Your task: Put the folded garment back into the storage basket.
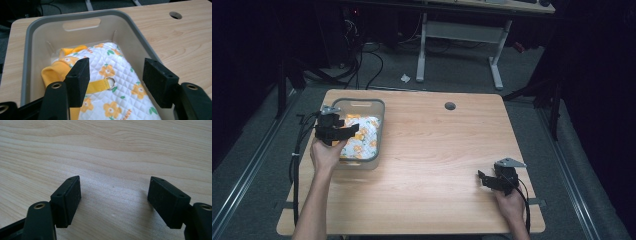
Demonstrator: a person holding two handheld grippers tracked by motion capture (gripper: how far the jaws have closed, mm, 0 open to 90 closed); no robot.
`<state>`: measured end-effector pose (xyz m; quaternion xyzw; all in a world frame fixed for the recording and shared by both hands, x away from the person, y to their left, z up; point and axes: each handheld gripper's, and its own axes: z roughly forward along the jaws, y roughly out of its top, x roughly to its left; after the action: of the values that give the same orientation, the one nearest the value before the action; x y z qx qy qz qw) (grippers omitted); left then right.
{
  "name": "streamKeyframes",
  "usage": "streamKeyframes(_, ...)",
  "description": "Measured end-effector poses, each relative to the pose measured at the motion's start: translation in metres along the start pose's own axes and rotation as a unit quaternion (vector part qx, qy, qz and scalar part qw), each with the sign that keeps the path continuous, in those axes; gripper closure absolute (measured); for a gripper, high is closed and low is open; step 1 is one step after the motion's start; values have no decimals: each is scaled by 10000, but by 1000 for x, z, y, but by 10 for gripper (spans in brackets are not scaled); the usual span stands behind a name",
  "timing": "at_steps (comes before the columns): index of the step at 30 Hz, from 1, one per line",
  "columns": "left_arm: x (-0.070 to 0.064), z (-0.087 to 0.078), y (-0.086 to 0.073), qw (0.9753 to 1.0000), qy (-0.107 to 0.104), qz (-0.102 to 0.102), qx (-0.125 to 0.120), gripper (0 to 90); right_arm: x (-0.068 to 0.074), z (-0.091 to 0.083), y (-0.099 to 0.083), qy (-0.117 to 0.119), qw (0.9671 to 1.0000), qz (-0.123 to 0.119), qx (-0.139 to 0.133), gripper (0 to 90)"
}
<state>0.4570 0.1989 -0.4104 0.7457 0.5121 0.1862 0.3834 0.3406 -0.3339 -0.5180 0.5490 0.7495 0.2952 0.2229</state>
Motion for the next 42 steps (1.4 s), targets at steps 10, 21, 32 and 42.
streamKeyframes(10,-16,-8,1,9998,-60,144,-91,385,0,0,0,-1,10000,-2,-2,272)
streamKeyframes(21,-29,-16,2,9995,-197,196,-171,384,0,0,0,1,10000,0,-2,272)
streamKeyframes(32,-41,-28,1,9989,-224,263,-314,381,0,0,0,-1,10000,-2,-2,272)
streamKeyframes(42,-53,-33,-5,9985,-224,367,-327,378,0,0,0,1,10000,-1,-1,272)
